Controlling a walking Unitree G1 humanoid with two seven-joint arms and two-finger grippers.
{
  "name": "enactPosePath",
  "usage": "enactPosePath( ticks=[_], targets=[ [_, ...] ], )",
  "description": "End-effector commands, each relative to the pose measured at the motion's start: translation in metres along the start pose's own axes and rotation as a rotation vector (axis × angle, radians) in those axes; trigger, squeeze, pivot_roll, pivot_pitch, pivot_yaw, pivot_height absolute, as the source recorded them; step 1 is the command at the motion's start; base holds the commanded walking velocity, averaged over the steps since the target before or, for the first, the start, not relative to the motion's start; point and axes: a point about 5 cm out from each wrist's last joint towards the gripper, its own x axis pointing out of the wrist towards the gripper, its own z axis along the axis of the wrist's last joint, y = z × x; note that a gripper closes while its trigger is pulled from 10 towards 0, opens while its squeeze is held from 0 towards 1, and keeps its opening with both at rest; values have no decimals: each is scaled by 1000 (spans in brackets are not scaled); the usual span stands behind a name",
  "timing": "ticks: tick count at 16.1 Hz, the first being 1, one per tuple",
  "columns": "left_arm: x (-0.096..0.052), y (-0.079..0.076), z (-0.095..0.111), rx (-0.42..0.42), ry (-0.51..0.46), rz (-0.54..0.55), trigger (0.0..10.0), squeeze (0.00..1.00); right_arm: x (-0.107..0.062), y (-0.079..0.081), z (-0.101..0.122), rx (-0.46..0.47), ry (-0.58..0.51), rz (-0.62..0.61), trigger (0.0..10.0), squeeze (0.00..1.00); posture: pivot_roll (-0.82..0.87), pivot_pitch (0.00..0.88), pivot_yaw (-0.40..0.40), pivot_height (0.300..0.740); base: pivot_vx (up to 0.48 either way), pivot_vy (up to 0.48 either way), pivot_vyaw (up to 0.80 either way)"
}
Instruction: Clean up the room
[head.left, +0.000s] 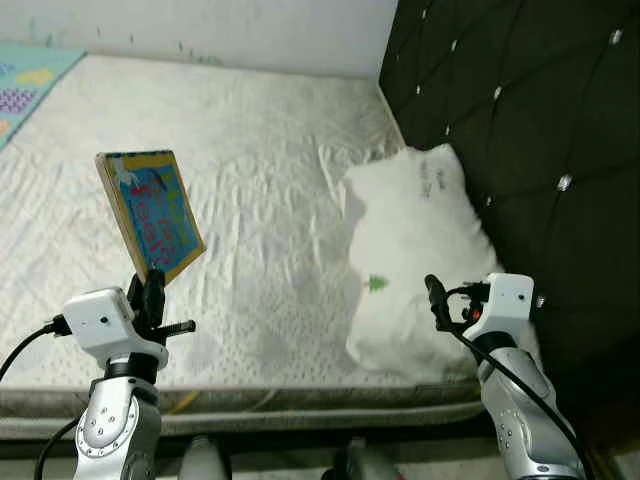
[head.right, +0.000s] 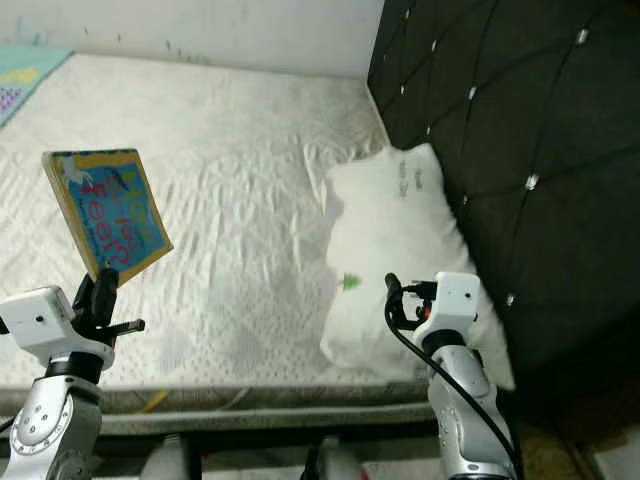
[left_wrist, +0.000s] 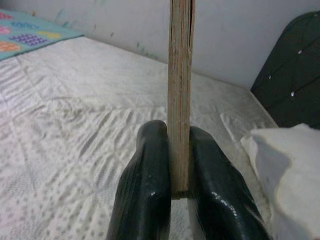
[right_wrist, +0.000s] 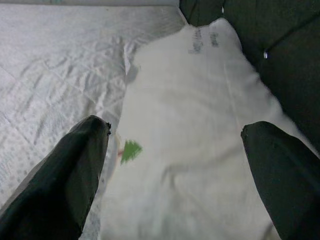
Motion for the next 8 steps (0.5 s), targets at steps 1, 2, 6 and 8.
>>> enactPosePath(
  ticks=[1,2,6,8],
  targets=[
    [0,-2,7,0,-30,-5,10000,0,-1,-2,3,-2,-4,0,10000,0,31,132,-108,600,0,0,0],
    [0,-3,7,-1,-30,-5,10000,0,0,-1,3,-3,-5,3,10000,0,31,132,-108,596,0,0,0],
    [1,-4,7,-9,-32,-7,10000,0,2,0,4,-13,-3,10,10000,0,31,135,-112,596,0,0,0],
    [1,-2,7,-12,-31,-4,10000,0,3,2,5,-21,-6,22,10000,0,32,135,-113,596,0,0,0]
  ],
)
